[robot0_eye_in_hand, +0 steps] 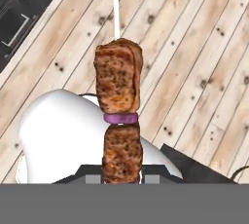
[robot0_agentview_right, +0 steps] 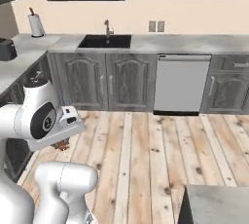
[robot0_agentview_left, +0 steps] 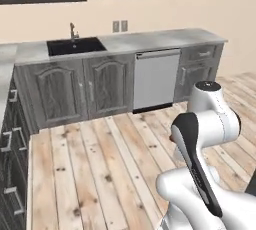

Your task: Place the cold items (banana and cucumber) from the fridge in one tupperware on the dining counter. Place the warm items (hot dog and kebab skewer) in the stove area in another tupperware.

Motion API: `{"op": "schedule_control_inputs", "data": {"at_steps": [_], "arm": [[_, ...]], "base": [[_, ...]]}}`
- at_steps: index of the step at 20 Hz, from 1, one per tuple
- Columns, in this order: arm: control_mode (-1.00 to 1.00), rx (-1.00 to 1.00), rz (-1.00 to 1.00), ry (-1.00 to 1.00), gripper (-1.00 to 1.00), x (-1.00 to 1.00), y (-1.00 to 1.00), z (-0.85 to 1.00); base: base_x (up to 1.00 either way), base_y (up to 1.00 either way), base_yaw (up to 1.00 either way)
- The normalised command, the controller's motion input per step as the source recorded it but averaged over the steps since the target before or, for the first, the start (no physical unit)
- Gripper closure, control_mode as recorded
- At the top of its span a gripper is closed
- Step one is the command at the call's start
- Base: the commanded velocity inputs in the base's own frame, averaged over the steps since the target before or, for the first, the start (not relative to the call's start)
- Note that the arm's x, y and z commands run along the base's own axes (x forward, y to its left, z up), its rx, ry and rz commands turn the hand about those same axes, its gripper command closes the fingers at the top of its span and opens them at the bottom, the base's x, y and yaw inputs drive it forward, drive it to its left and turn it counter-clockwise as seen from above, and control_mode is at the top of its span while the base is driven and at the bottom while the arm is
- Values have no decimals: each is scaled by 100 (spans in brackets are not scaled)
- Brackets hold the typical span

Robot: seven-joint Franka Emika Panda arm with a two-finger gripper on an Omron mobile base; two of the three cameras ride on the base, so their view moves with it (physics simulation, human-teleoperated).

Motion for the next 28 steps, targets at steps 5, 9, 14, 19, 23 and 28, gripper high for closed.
{"op": "schedule_control_inputs", "data": {"at_steps": [5,9,14,19,23,28], "arm": [[100,0,0,0,100,0,0,0],[100,0,0,0,100,0,0,0],[100,0,0,0,100,0,0,0],[100,0,0,0,100,0,0,0],[100,0,0,0,100,0,0,0],[100,0,0,0,100,0,0,0]], "base": [[43,20,-70],[53,20,-70],[94,25,-54],[100,39,-50],[98,44,-57],[52,43,-77]]}}
